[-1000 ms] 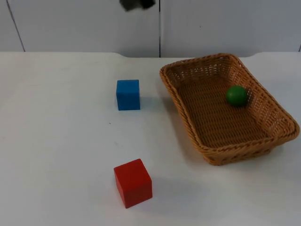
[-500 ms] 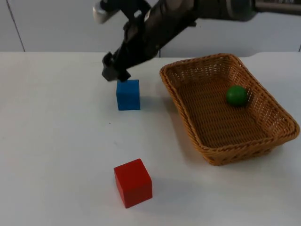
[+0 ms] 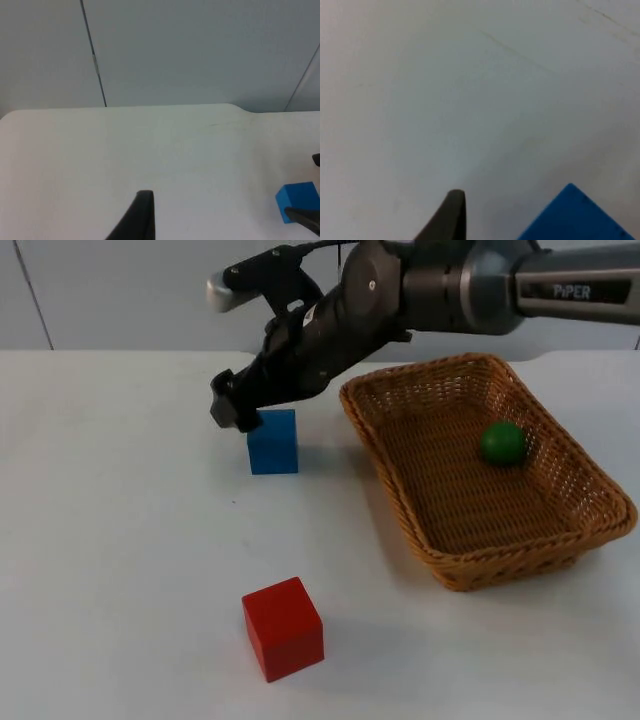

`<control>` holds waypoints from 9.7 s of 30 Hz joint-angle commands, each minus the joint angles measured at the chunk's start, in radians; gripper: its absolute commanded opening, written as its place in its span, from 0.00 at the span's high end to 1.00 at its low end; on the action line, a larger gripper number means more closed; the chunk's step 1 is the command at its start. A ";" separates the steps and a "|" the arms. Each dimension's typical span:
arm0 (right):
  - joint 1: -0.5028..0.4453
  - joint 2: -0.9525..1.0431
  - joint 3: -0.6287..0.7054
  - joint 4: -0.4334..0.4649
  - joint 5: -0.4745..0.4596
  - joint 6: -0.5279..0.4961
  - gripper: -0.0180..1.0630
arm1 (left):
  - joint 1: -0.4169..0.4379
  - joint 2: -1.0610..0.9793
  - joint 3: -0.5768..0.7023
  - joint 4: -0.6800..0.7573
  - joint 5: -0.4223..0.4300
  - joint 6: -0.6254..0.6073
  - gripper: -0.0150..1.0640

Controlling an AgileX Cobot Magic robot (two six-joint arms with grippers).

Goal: Place all geometric objects except the red cube into the basket.

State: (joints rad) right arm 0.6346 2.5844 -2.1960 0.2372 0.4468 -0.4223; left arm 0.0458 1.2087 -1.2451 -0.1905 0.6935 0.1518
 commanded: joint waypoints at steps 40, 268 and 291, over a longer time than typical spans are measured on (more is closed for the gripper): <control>-0.014 0.136 -0.193 0.033 0.216 -0.329 0.36 | 0.002 0.000 0.004 -0.011 0.003 0.027 0.01; -0.533 -2.580 1.111 -0.210 0.573 0.244 0.02 | 0.066 -1.113 0.062 -0.089 0.279 0.087 0.01; -0.493 -2.584 1.412 -0.226 0.611 0.366 0.02 | -0.022 -1.209 0.389 0.018 0.203 0.020 0.01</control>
State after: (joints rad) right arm 0.1425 0.0000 -0.8238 0.0235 1.0857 -0.0768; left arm 0.0276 -0.0009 -0.8887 -0.1767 0.9441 0.1818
